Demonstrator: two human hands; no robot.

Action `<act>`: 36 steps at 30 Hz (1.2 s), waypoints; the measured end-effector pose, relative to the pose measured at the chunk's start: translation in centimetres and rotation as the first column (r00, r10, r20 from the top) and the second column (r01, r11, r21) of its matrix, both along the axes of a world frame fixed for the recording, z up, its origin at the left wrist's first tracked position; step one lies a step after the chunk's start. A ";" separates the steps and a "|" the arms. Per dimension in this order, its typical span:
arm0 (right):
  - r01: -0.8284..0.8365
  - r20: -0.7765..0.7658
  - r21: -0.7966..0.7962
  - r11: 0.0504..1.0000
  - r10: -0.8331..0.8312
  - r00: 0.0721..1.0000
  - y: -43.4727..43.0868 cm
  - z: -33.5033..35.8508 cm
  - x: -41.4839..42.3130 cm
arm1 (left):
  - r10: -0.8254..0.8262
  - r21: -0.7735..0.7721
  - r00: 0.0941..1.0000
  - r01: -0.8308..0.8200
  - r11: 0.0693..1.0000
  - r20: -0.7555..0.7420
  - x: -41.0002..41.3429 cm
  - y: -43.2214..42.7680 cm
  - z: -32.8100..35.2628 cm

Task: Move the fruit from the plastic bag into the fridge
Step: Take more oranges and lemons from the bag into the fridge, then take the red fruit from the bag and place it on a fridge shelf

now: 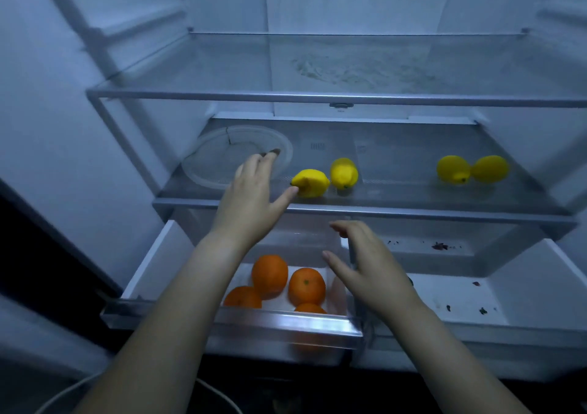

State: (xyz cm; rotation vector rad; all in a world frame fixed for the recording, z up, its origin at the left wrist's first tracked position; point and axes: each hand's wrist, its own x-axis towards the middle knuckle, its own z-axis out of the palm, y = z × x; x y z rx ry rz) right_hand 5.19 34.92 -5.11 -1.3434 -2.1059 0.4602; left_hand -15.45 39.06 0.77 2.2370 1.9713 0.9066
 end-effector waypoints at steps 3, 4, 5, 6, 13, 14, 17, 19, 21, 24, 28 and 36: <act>-0.074 -0.007 0.062 0.995 0.075 0.997 -0.4 0.9 0.3 | 0.079 0.054 0.997 -0.078 0.995 -0.013 -0.4 -3.9 1.0; -0.099 -0.003 0.079 0.992 0.099 0.995 -0.6 1.3 0.3 | 0.113 0.061 0.993 -0.111 0.992 -0.023 -0.3 -5.4 1.3; -0.125 -0.003 0.096 0.988 0.125 0.992 -1.0 1.6 0.4 | 0.148 0.068 0.988 -0.146 0.987 -0.031 -0.1 -6.9 1.4; -0.151 -0.007 0.112 0.982 0.153 0.988 -1.4 2.0 0.5 | 0.181 0.077 0.983 -0.178 0.981 -0.039 0.1 -8.5 1.5; -0.357 0.020 0.180 0.917 0.359 0.933 -5.7 3.4 0.2 | 0.391 0.114 0.918 -0.383 0.917 -0.068 1.5 -19.4 1.2; -0.385 0.030 0.190 0.903 0.387 0.922 -6.5 3.6 -0.2 | 0.423 0.111 0.903 -0.414 0.903 -0.073 1.5 -21.0 1.3; -0.460 0.038 0.212 0.862 0.464 0.885 -8.8 4.4 -1.6 | 0.504 0.106 0.859 -0.495 0.863 -0.091 1.3 -25.3 1.5; -0.515 0.036 0.215 0.830 0.520 0.853 -10.5 4.9 -3.0 | 0.563 0.098 0.820 -0.555 0.826 -0.099 0.8 -28.2 1.7; -0.569 0.043 0.212 0.795 0.574 0.818 -12.2 5.3 -4.7 | 0.621 0.094 0.776 -0.614 0.784 -0.111 0.1 -31.1 1.8; -0.639 0.062 0.213 0.739 0.643 0.764 -15.2 5.9 -7.7 | 0.694 0.076 0.707 -0.691 0.719 -0.132 -1.4 -35.5 1.9; -0.758 0.061 0.184 0.625 0.763 0.644 -19.8 6.1 -12.5 | 0.795 0.049 0.590 -0.797 0.601 -0.142 -3.6 -41.6 1.4; -0.925 0.113 0.098 0.367 0.919 0.377 -31.9 5.3 -24.3 | 0.943 0.030 0.322 -0.945 0.325 -0.089 -9.4 -55.8 -0.1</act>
